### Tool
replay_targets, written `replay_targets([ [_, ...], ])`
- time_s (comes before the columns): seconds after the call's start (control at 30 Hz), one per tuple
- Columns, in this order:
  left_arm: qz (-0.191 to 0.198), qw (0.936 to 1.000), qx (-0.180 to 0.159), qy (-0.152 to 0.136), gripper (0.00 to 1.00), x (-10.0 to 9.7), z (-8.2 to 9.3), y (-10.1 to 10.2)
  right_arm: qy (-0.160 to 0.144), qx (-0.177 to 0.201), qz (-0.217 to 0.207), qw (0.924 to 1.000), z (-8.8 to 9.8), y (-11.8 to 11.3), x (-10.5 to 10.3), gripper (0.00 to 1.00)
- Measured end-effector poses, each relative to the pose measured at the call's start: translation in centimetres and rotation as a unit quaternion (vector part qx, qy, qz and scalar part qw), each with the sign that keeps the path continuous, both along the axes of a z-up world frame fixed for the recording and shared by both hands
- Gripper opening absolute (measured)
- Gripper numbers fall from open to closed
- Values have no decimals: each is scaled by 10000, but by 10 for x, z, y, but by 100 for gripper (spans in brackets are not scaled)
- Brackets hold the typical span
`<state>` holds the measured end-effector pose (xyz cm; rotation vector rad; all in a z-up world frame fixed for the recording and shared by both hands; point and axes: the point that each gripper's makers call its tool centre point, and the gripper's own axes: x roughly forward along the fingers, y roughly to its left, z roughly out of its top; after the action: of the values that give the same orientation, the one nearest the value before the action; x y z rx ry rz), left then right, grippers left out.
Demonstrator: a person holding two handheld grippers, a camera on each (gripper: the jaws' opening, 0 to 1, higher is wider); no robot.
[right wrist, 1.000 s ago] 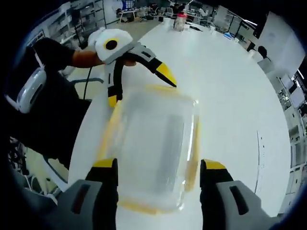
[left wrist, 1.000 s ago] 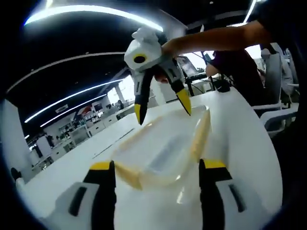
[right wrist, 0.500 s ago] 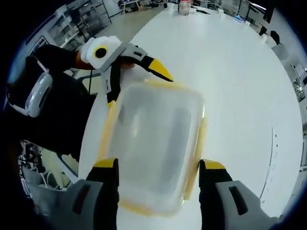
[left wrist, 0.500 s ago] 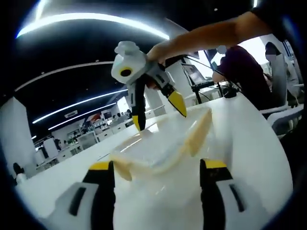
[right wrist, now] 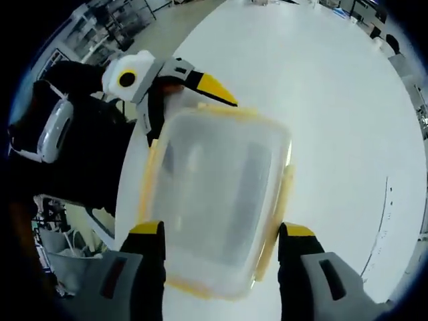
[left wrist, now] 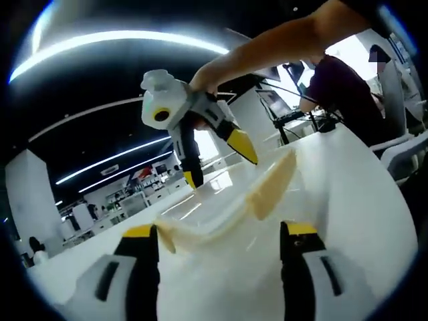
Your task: Snap each plastic latch of the storage box into its locked position after aligning the lid with the box until every specified latch is closed and the lid sits flush.
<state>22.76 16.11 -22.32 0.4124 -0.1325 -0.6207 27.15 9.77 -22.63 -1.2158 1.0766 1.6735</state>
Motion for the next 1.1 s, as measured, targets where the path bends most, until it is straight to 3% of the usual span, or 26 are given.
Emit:
replay_targets([
  [0.33,153,9998,-95,82,73,3,-3,5,-31,-133,-104,9999,-1,0,-2,70],
  [0.47,328,9978,-371,432,72,3,-10,4,-13,-109,-140,9998,-2,0,-4,70],
  [1.1,277,9976,-413,484,68,-2,-12,-2,32,-53,-160,9999,-5,-2,-10,71],
])
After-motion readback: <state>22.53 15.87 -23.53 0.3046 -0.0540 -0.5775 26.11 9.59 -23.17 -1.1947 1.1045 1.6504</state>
